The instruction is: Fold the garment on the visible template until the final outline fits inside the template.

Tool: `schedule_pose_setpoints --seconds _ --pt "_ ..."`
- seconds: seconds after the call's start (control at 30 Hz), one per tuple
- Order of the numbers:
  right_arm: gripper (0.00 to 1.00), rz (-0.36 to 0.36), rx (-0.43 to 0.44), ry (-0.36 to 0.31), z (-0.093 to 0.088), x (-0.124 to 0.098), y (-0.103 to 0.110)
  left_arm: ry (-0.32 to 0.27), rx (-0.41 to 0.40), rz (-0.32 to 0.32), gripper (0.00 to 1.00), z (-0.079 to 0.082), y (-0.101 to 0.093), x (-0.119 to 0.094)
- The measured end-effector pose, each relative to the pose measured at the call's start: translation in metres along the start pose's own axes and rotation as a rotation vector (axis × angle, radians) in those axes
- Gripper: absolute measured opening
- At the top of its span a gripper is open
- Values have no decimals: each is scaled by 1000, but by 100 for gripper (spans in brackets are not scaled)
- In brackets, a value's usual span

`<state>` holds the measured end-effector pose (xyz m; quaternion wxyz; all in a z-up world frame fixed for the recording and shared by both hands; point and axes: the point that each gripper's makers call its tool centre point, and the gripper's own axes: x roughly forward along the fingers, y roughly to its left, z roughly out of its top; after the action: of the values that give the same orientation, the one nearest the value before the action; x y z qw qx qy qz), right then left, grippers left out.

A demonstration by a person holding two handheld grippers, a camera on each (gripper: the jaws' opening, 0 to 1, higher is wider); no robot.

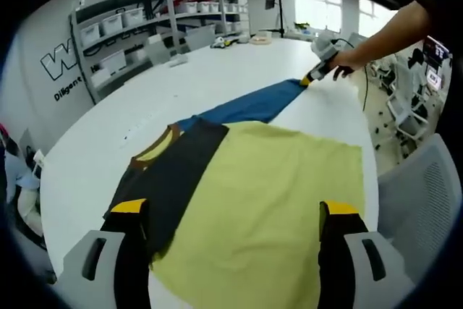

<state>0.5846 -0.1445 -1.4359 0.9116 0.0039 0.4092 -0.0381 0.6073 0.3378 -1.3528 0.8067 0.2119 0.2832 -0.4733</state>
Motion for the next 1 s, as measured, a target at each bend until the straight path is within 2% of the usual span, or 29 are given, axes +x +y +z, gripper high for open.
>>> schedule_pose_setpoints --seconds 0.27,0.3,0.5,0.67,1.0 --pt "0 18 -24 -55 29 -19 17 -33 -25 11 94 -10 -2 -12" --pt "0 24 -21 -81 38 -24 20 -37 -29 15 94 -11 -2 -14" --pt "0 38 -24 -119 66 -42 36 -66 -33 24 93 -16 3 -25" --pt "0 36 -54 -178 98 -62 56 -95 -35 36 95 -18 5 -34" --pt "0 52 -90 -262 141 -97 101 -146 -50 44 99 -27 7 -56"
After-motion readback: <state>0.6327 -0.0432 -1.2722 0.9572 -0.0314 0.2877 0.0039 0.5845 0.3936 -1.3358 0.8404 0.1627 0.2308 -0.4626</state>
